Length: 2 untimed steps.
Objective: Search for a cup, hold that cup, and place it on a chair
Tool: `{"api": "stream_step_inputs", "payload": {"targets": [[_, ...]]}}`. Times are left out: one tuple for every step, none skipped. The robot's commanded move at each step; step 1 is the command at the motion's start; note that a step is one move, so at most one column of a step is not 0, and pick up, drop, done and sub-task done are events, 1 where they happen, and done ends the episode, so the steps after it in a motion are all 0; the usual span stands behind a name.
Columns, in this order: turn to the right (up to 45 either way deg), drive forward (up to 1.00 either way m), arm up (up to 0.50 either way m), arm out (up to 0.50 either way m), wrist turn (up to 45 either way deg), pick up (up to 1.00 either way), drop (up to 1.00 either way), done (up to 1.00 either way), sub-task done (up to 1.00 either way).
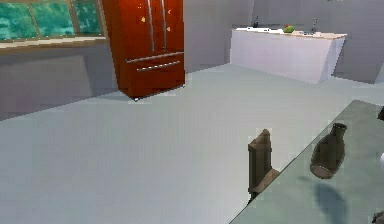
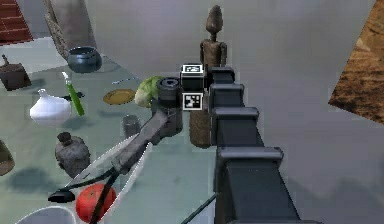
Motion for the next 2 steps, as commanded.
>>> {"api": "stream_step_inputs", "payload": {"targets": [[0.0,0.0,0.0,-0.18,0.0,0.0,0.0,0.0,0.0],[-45.0,0.0,0.0,0.0,0.0,0.0,0.0,0.0,0.0]]}}
